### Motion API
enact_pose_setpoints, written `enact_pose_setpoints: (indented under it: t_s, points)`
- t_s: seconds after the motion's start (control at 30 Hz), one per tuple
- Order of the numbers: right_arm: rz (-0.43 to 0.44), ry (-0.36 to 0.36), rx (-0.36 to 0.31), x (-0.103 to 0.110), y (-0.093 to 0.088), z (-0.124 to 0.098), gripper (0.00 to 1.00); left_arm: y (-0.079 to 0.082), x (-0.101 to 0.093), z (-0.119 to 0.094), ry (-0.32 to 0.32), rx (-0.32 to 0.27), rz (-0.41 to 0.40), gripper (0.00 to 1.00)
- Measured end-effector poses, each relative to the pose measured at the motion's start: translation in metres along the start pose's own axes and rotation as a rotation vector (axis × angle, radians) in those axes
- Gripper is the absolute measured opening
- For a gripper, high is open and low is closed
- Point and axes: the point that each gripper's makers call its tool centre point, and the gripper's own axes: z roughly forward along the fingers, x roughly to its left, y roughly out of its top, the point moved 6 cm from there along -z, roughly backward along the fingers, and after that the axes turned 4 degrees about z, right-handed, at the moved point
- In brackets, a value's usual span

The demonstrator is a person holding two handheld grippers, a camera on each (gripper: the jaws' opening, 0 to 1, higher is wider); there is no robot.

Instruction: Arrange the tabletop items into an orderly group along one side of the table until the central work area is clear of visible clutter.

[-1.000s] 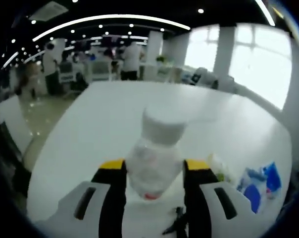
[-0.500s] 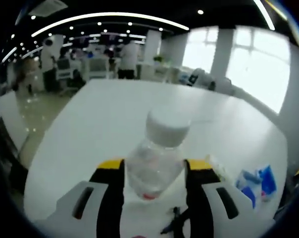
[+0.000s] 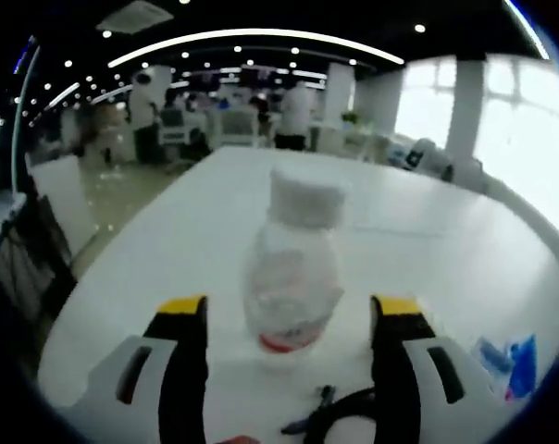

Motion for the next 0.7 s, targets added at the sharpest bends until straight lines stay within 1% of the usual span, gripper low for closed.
enact_pose_setpoints:
  t_s: [0.07, 0.13, 0.2, 0.27, 0.3, 0.33, 0.4, 0.47, 0.5, 0.53, 0.57, 0.6, 0.63, 0.7]
  points:
    - [0.002, -0.002, -0.001, 0.000, 0.000, 0.000, 0.55, -0.001, -0.001, -0.001, 0.036, 0.001, -0.002, 0.64]
    - [0.004, -0.002, -0.004, 0.000, 0.001, 0.000, 0.55, -0.003, -0.003, 0.000, 0.045, 0.009, -0.025, 0.64]
    - [0.005, -0.003, -0.004, 0.000, 0.001, 0.000, 0.55, -0.004, -0.004, 0.001, 0.057, 0.013, -0.037, 0.61]
    - [0.005, -0.001, -0.005, 0.000, 0.001, 0.000, 0.55, -0.003, -0.006, 0.003, 0.057, 0.009, -0.042, 0.59]
    - [0.005, -0.001, -0.004, 0.000, 0.000, 0.000, 0.55, -0.002, -0.006, 0.004, 0.068, 0.011, -0.017, 0.58]
    - [0.004, 0.000, -0.003, 0.000, 0.000, 0.000, 0.55, 0.000, -0.005, 0.003, 0.085, 0.005, -0.015, 0.57]
    - [0.001, 0.001, -0.003, 0.001, 0.000, 0.000, 0.55, 0.003, -0.002, 0.004, 0.103, -0.004, -0.040, 0.53]
    - [0.001, 0.003, 0.000, 0.001, 0.000, 0.000, 0.55, 0.006, -0.002, 0.006, 0.108, -0.006, -0.043, 0.50]
    - [0.000, 0.003, 0.001, 0.001, -0.001, 0.000, 0.55, 0.007, -0.003, 0.006, 0.109, -0.004, -0.031, 0.47]
    - [-0.001, 0.004, 0.001, 0.001, -0.001, 0.000, 0.55, 0.008, -0.002, 0.006, 0.115, 0.001, -0.006, 0.42]
    - [0.000, 0.004, 0.002, 0.001, -0.001, 0.001, 0.55, 0.009, 0.000, 0.005, 0.134, 0.004, 0.020, 0.38]
    - [0.000, 0.004, 0.002, 0.001, -0.001, 0.001, 0.55, 0.007, -0.003, 0.005, 0.114, 0.005, 0.011, 0.38]
    - [0.000, 0.003, 0.002, 0.001, -0.001, 0.001, 0.55, 0.007, -0.004, 0.005, 0.108, 0.006, 0.012, 0.38]
    - [0.002, 0.003, 0.001, 0.001, -0.001, 0.000, 0.55, 0.008, -0.001, 0.006, 0.085, 0.008, 0.033, 0.37]
